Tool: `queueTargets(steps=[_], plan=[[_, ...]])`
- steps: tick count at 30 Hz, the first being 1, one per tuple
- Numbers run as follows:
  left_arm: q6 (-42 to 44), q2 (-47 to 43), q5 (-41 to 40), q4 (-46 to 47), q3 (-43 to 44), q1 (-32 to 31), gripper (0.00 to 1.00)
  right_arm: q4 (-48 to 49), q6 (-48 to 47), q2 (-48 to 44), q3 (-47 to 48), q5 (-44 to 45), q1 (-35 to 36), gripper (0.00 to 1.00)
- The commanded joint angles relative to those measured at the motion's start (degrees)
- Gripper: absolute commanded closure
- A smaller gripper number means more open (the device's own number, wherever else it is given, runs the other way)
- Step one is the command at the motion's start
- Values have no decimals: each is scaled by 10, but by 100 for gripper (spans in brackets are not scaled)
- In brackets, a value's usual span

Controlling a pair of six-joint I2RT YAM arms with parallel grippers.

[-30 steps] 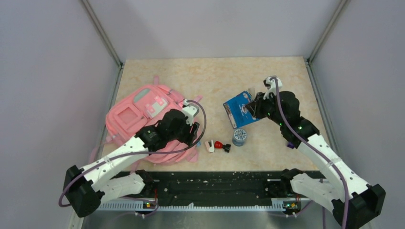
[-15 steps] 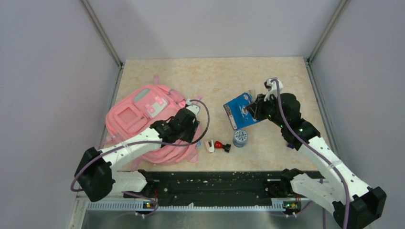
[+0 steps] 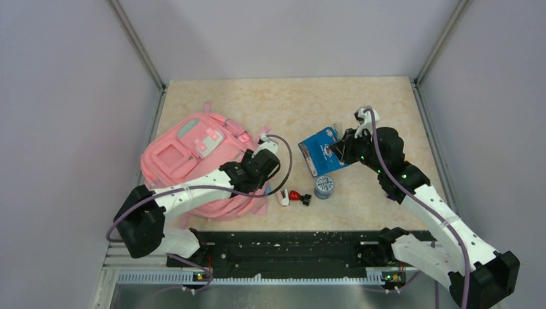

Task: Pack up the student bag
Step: Place the book in the student bag.

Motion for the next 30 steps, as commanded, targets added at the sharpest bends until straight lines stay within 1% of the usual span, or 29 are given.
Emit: queueTargets(steps=[1, 4, 7, 16, 18, 22, 24, 26, 27, 30], plan=[[-5, 49, -166, -60, 53, -39, 45, 67, 13, -14, 2, -9, -2, 100], [-25, 80, -226, -97, 75, -61, 46, 69, 14, -17, 1, -10, -1, 100], [-38, 100, -262, -126, 97, -70, 47, 69, 14, -18, 0, -11, -2, 100], [-47, 109, -274, -173, 119, -65, 48, 69, 16, -25, 0, -11, -2, 100], [-45, 99, -244, -173, 120, -55, 57, 69, 17, -25, -1, -14, -2, 100], [-24, 56, -154, -155, 122, -29, 76, 71, 24, -31, 2, -18, -2, 100], [-15, 43, -144, -171, 136, -20, 86, 73, 31, -38, 4, -22, -1, 100], [-2, 34, -153, -187, 157, -15, 97, 82, 41, -45, 4, -31, -2, 100], [8, 29, -161, -195, 166, -13, 100, 89, 48, -49, 2, -40, -2, 100], [46, 12, -191, -205, 196, -5, 100, 110, 71, -50, -2, -71, -2, 100]])
